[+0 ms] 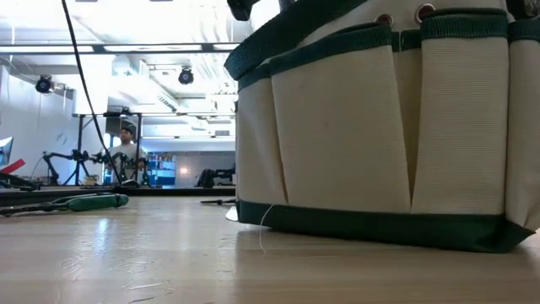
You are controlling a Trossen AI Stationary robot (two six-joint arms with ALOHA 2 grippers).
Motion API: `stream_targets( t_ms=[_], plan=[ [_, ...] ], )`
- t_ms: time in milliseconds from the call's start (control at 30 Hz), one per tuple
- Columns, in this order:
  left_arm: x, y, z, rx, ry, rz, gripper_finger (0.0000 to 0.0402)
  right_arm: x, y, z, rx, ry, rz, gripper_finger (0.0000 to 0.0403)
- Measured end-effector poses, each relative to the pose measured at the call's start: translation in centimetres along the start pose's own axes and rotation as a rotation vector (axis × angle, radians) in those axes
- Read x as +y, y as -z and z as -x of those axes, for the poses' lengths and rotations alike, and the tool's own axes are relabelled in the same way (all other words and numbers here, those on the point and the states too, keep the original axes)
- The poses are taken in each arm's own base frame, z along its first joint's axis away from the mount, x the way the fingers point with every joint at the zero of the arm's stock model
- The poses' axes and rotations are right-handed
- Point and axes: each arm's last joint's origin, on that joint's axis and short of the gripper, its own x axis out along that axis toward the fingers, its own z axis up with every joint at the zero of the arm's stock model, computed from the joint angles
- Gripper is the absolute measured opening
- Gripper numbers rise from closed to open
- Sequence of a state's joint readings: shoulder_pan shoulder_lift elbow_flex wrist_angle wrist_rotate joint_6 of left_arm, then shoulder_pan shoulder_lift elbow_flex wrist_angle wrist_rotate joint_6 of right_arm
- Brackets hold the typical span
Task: Pick & Place Garden tools in Gardening bag
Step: Put the brown hand rake into the white gardening bag, then put the left green shear scissors into the white gardening bag
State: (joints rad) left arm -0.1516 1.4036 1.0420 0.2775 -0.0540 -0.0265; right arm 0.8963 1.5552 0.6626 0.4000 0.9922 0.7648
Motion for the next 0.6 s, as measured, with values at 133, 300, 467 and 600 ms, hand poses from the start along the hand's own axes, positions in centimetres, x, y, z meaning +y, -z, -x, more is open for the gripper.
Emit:
stream_targets(
  t_ms=[133,300,467,600],
  plan=[
    [0.0,0.0,0.0,0.001,0.0,0.0,0.0284,0.9,-1.6,0.3,-0.025,-0.026,0.034,0.0174],
    [0.0,0.2,0.0,0.018,0.0,0.004,0.0284,1.8,-3.8,0.9,-0.065,-0.053,0.083,0.0177],
    [0.0,0.3,0.4,0.065,-0.002,0.015,0.0284,1.9,-5.7,1.7,-0.097,-0.072,0.092,0.0166],
    [0.0,-0.1,1.0,0.057,-0.002,0.022,0.0284,1.6,-5.8,1.9,-0.075,-0.063,0.101,0.0155]
  ],
)
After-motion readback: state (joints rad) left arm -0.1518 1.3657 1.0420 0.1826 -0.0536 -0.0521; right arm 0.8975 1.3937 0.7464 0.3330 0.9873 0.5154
